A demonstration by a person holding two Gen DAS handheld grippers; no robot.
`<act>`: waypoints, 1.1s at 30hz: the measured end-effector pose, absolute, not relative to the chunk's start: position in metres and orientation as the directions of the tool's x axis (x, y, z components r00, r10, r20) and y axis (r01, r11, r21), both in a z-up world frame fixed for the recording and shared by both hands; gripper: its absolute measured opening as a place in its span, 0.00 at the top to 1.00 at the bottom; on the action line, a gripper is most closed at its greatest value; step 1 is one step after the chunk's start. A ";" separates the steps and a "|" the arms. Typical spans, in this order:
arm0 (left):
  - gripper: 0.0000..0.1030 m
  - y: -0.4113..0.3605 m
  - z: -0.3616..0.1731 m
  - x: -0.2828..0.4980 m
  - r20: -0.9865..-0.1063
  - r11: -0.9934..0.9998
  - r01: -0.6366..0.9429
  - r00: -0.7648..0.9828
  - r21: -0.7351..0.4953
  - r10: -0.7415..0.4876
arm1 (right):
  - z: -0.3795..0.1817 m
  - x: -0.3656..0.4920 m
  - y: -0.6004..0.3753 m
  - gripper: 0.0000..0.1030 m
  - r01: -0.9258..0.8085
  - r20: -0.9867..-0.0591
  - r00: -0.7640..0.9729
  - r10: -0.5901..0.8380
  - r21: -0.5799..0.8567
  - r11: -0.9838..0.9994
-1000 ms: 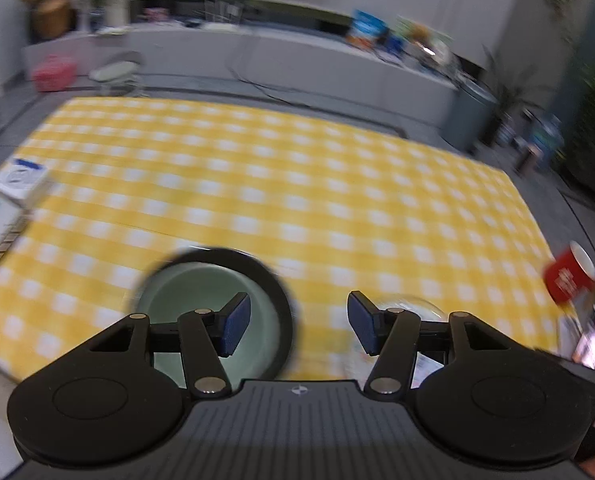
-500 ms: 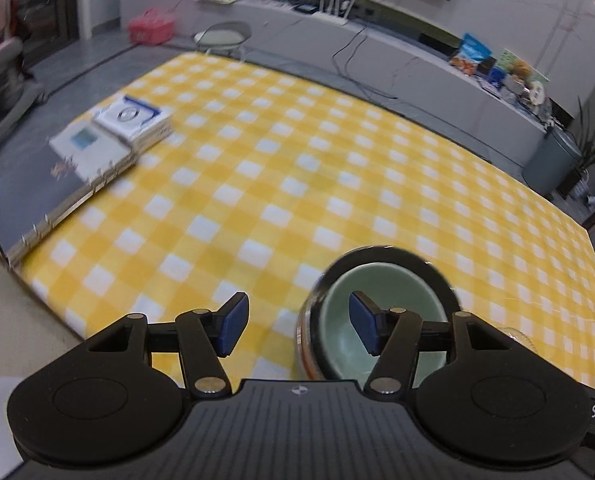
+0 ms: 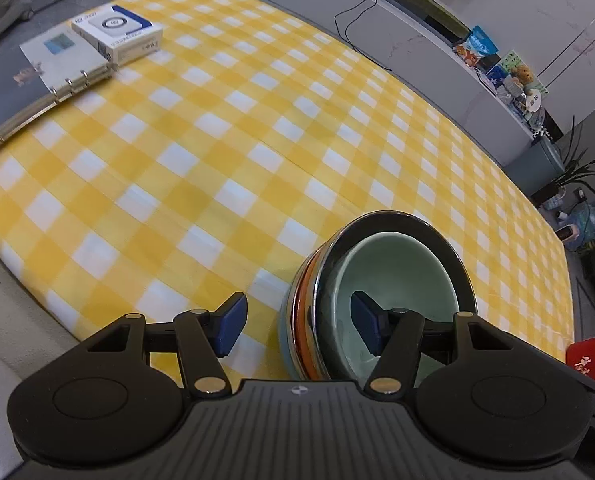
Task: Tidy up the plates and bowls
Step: 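Close both tools on the rim of the bowl stack, then carry the bowl stack with both tools and lower it onto the plate stack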
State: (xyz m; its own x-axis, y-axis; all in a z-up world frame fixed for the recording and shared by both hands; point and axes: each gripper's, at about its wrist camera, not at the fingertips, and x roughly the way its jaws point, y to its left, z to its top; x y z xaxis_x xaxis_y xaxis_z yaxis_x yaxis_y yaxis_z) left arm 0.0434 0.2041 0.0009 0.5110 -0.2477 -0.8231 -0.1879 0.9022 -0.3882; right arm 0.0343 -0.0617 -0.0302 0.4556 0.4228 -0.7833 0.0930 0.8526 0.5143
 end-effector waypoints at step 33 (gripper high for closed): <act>0.49 0.203 -0.020 0.050 -0.806 0.850 -0.198 0.477 -0.488 -0.352 | -0.057 0.034 -0.084 0.55 0.191 -0.727 0.433 0.533 0.652 0.734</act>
